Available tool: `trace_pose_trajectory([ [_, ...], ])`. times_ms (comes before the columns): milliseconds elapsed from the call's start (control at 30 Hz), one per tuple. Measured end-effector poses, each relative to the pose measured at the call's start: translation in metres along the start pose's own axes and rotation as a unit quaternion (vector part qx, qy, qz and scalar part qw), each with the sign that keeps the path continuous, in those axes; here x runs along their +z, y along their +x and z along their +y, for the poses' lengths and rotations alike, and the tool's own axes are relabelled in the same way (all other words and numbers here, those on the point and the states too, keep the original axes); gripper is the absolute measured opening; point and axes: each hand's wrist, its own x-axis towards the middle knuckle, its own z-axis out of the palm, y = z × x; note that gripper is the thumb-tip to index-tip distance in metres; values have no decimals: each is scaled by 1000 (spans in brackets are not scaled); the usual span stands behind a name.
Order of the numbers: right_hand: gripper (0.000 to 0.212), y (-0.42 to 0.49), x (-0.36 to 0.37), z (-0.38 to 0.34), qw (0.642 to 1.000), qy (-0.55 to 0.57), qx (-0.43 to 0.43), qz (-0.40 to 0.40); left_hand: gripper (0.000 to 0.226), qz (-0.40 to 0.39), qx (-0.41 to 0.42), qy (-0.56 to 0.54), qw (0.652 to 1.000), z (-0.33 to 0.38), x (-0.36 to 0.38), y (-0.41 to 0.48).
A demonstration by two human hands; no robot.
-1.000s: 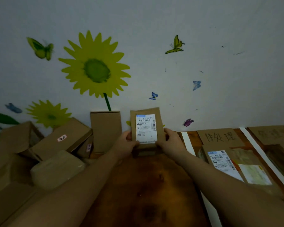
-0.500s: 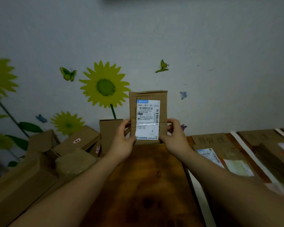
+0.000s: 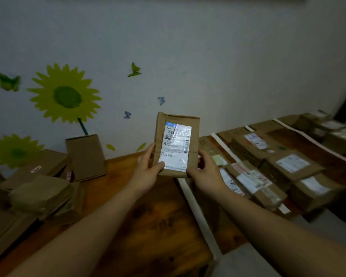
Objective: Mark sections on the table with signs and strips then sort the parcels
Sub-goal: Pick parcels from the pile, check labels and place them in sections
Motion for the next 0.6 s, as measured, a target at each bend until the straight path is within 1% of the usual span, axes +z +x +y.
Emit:
trace_pose_trajectory([
  [133,48,-12,-52,7,999,-22,-3,29,64,-45,-7,-27,999,24,45,-2],
  [267,76,-21,-105,19,997,-72,4,30,65,-67,-12,-67,995,46,103,-8],
  [333,83,-24,-137,28,996,-80,10,22,70,-67,-19,-55,996,56,135,-8],
  [400,90,-23,-171,39,996,-91,11,16,73,-75,-45,-50,995,67,169,-7],
  [433,90,-23,-187,42,995,-103,11,10,71,-85,-60,-53,993,73,186,-7],
  [500,85,-18,-219,52,992,-130,8,0,68,-98,-90,-63,989,83,217,-6],
  [600,84,-10,-258,70,989,-150,16,-13,67,-96,-119,-75,985,90,254,-4],
])
